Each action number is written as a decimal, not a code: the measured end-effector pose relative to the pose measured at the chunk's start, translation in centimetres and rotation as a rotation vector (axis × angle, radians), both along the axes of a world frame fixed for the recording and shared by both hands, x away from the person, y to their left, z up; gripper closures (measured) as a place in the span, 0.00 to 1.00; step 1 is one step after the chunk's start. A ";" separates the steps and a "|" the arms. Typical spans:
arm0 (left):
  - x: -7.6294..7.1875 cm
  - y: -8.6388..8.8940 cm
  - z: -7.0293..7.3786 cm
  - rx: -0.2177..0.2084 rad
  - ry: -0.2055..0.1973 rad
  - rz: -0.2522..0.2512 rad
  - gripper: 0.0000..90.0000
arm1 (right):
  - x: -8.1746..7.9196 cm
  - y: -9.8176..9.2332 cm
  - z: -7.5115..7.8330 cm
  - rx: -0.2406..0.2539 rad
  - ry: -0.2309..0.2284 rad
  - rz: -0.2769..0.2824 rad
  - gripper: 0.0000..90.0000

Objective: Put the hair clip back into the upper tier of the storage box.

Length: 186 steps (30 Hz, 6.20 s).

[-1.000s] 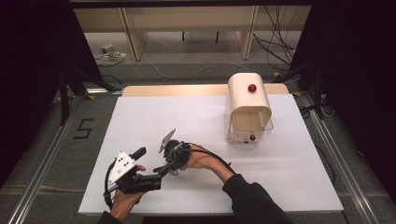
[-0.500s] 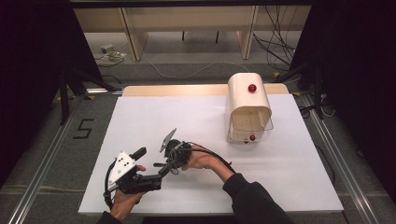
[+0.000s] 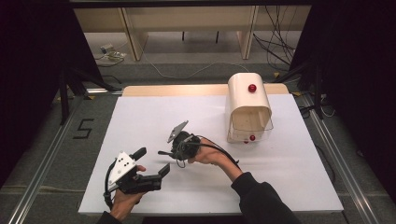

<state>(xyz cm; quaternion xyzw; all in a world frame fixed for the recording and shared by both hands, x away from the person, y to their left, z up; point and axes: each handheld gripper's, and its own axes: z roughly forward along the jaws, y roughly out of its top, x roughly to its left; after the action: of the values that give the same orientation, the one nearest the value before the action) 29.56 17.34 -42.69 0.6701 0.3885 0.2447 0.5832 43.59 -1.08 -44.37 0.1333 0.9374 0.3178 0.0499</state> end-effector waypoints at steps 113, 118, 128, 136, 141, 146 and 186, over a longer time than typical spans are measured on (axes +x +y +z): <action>0.1 -0.4 -0.2 0.009 0.013 -0.032 0.00 | -5.4 -20.3 10.7 0.302 -0.262 -0.342 0.88; 0.1 -0.4 -0.2 0.010 0.013 -0.032 0.00 | -5.5 -21.0 11.2 0.309 -0.275 -0.355 0.88; 0.1 -0.4 -0.2 0.010 0.013 -0.031 0.00 | -5.3 -22.0 11.6 0.309 -0.287 -0.386 0.88; 0.1 -0.4 -0.2 0.009 0.014 -0.031 0.00 | -5.1 -22.8 11.6 0.303 -0.283 -0.409 0.88; 0.1 -0.4 -0.2 0.010 0.014 -0.032 0.00 | -4.9 -23.2 11.5 0.298 -0.283 -0.419 0.88; 0.1 -0.4 -0.2 0.009 0.013 -0.031 0.00 | -4.6 -23.6 11.3 0.280 -0.281 -0.438 0.88; 0.1 -0.4 -0.2 0.009 0.014 -0.029 0.01 | -3.0 -25.6 10.0 0.233 -0.245 -0.543 0.87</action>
<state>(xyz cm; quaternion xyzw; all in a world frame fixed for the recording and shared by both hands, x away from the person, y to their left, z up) 29.67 16.93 -42.86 0.6799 0.3817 0.2333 0.5810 40.54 -26.66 -34.33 0.3443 0.8119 0.4118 0.2297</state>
